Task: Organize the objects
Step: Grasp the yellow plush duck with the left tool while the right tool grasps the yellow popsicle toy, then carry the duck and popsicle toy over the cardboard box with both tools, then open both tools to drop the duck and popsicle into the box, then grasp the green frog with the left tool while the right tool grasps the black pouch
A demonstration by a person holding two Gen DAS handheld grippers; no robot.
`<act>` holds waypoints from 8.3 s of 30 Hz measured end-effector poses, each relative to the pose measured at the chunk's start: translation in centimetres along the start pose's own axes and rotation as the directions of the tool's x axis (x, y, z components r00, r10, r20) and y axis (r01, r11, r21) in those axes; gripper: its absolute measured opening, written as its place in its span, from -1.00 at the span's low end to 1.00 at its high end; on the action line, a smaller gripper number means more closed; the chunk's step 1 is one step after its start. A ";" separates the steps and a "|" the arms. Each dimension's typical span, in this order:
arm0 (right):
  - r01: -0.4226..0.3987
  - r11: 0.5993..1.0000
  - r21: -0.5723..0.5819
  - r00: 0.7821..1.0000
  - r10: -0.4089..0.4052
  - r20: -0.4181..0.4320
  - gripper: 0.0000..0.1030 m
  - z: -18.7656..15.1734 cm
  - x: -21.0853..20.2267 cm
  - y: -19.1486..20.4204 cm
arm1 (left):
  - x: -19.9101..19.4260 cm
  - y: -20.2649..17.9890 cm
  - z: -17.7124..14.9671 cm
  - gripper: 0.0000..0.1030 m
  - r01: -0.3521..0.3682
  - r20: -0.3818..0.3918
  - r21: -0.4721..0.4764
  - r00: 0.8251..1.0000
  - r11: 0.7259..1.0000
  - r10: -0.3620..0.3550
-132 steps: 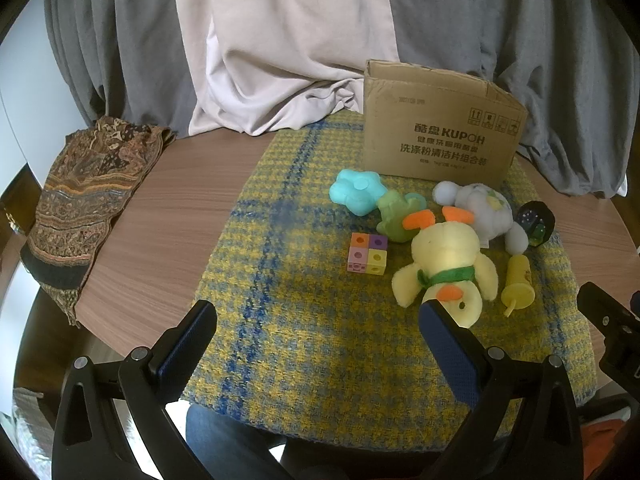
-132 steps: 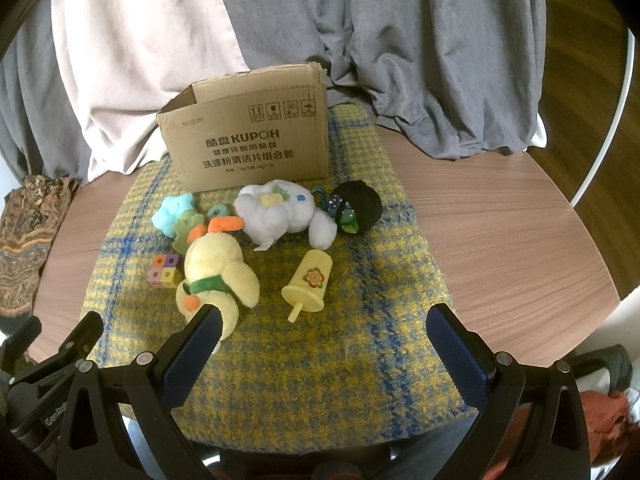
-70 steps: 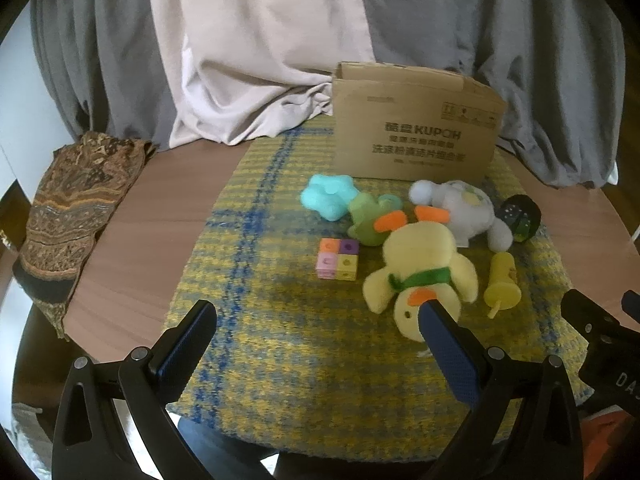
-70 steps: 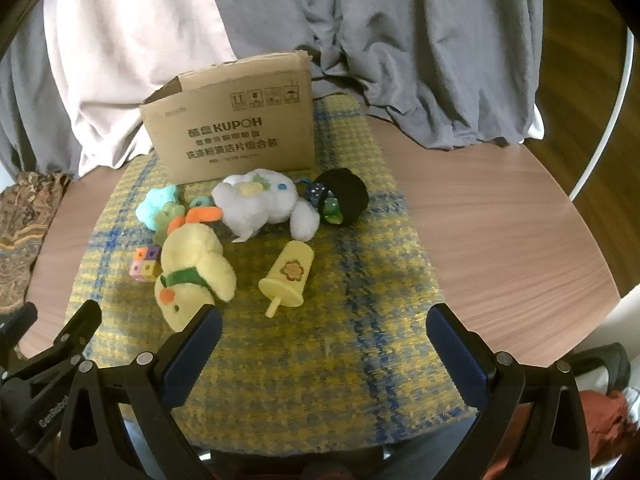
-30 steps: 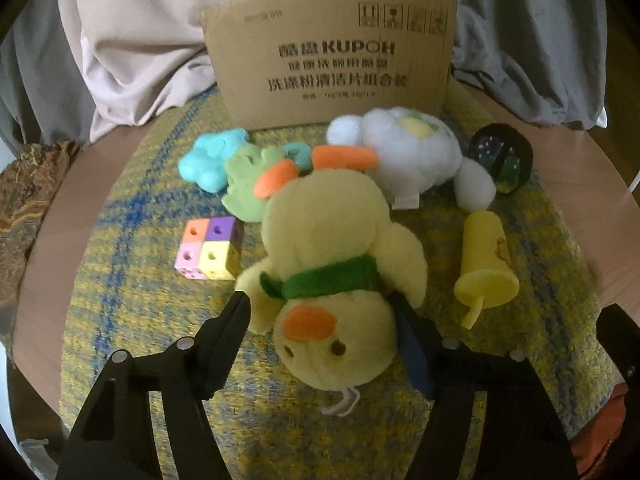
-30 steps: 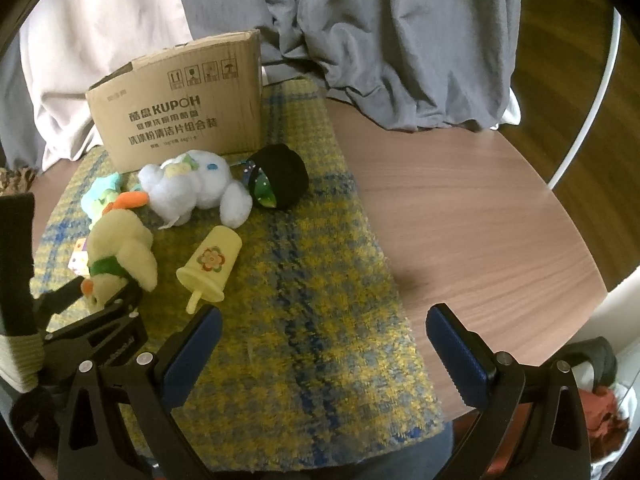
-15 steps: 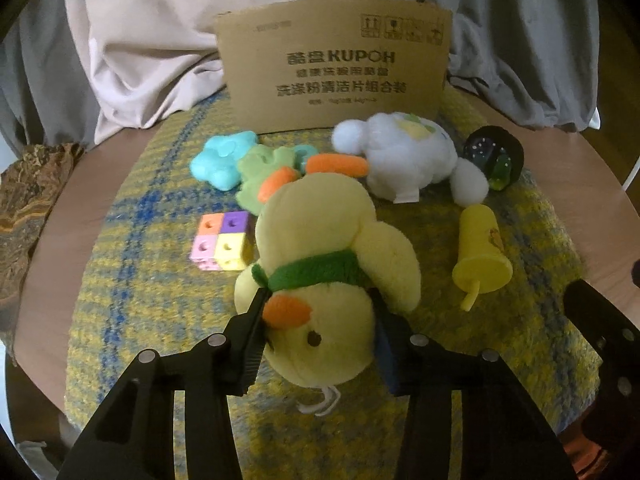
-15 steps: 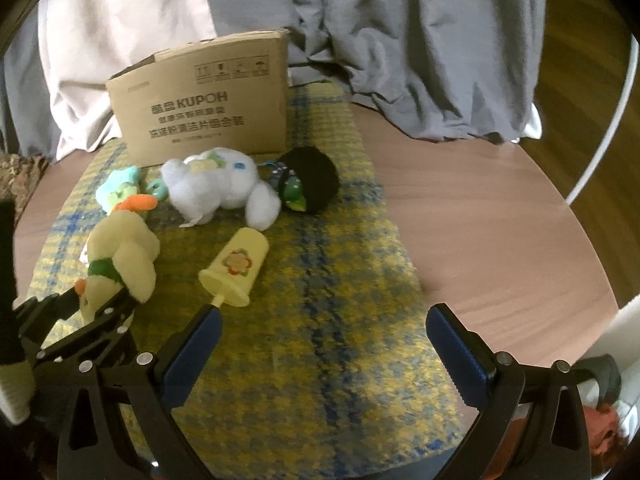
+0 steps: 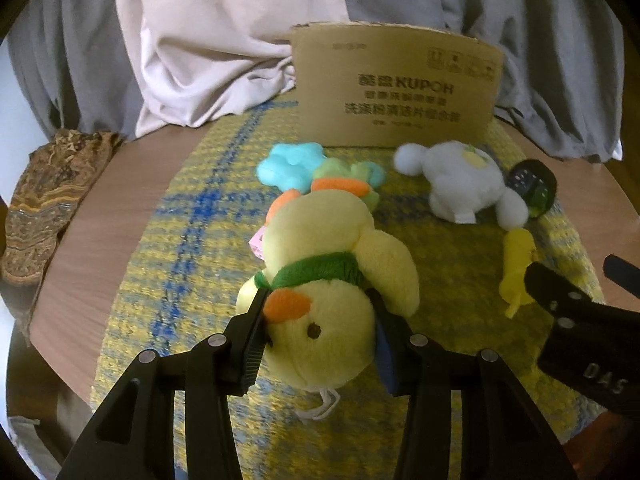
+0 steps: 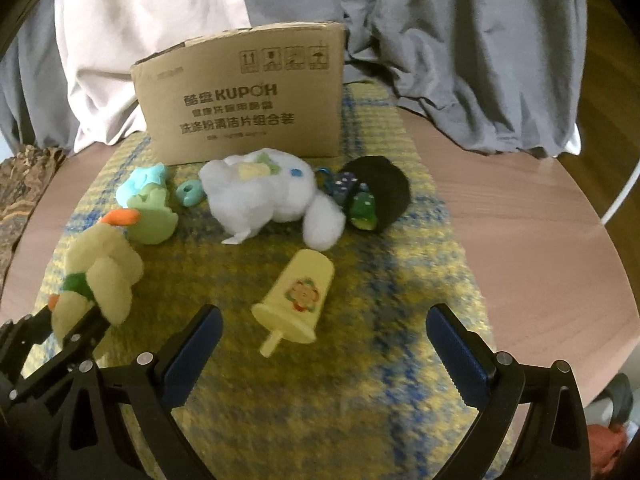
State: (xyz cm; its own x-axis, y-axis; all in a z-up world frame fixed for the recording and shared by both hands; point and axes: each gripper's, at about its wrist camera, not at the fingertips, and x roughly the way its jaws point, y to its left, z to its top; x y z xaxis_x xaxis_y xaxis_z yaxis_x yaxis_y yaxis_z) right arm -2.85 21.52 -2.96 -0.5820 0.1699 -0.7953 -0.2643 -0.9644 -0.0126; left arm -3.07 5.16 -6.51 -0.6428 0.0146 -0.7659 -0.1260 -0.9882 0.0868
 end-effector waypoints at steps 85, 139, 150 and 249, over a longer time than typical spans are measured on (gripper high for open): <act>-0.012 1.000 0.005 0.959 0.010 0.285 -0.09 11.8 -7.3 2.1 | -5.4 1.5 14.0 -0.11 0.010 0.273 0.002 0.962 1.000 -0.010; -0.050 0.999 0.012 0.987 0.047 0.151 0.22 27.2 0.9 1.9 | 2.1 -0.3 28.1 0.04 0.069 0.198 0.098 0.976 0.993 -0.087; -0.020 0.998 0.062 0.989 0.011 0.149 0.90 27.1 0.3 1.0 | 0.9 0.8 27.4 0.73 -0.026 0.243 0.055 0.970 0.998 0.012; 0.082 0.980 0.183 0.995 -0.071 -0.064 0.97 7.0 5.3 -5.6 | 10.1 -2.6 8.2 0.28 0.001 -0.035 -0.013 0.999 1.000 -0.002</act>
State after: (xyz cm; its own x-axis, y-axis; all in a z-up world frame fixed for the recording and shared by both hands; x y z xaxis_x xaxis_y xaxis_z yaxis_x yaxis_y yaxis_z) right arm -9.83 29.24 -2.86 -0.5113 0.2251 -0.8294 -0.4471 -0.8939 0.0331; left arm -15.43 9.14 -9.20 -0.6155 0.0107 -0.7881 -0.1170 -0.9901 0.0779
